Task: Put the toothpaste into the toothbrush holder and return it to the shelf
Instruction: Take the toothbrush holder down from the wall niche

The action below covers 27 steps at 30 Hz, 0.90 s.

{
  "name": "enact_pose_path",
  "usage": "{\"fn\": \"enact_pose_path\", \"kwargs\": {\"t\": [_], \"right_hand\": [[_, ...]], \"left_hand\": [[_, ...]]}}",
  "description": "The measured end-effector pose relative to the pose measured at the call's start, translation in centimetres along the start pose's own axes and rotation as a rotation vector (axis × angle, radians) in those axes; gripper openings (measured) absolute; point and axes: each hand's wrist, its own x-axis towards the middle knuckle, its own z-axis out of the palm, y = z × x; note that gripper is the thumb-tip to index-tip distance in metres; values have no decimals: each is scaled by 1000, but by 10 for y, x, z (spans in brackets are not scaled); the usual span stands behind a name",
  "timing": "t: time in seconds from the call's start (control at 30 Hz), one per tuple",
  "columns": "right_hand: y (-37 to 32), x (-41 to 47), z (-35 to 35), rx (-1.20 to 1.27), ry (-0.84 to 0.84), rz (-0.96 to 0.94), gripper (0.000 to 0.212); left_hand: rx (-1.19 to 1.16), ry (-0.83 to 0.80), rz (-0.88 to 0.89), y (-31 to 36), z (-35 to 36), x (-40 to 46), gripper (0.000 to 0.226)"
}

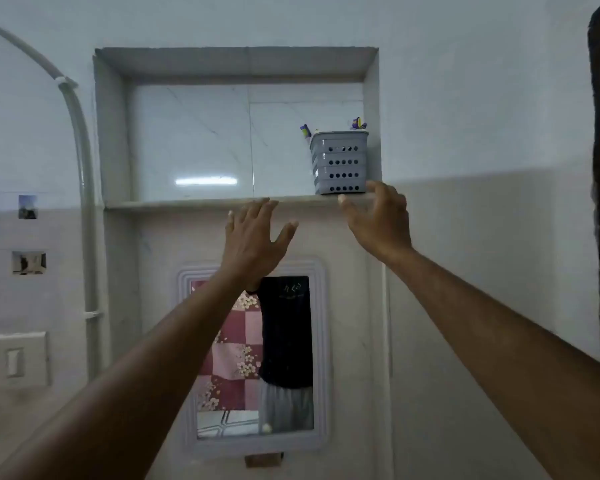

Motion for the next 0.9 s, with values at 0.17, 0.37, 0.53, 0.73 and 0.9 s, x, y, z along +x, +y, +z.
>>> {"fn": "enact_pose_path", "kwargs": {"t": [0.17, 0.37, 0.53, 0.73, 0.9], "right_hand": [[6, 49, 24, -69, 59, -52, 90], [9, 76, 58, -72, 125, -89, 111], [9, 81, 76, 30, 103, -46, 135], [2, 79, 65, 99, 95, -16, 134], [-5, 60, 42, 139, 178, -25, 130]], "left_hand": [[39, 69, -66, 10, 29, 48, 75], [76, 69, -123, 0, 65, 67, 72], [83, 86, -107, -5, 71, 67, 71], [64, 32, -127, -2, 60, 69, 77], [-73, 23, -112, 1, 39, 60, 80]]}}
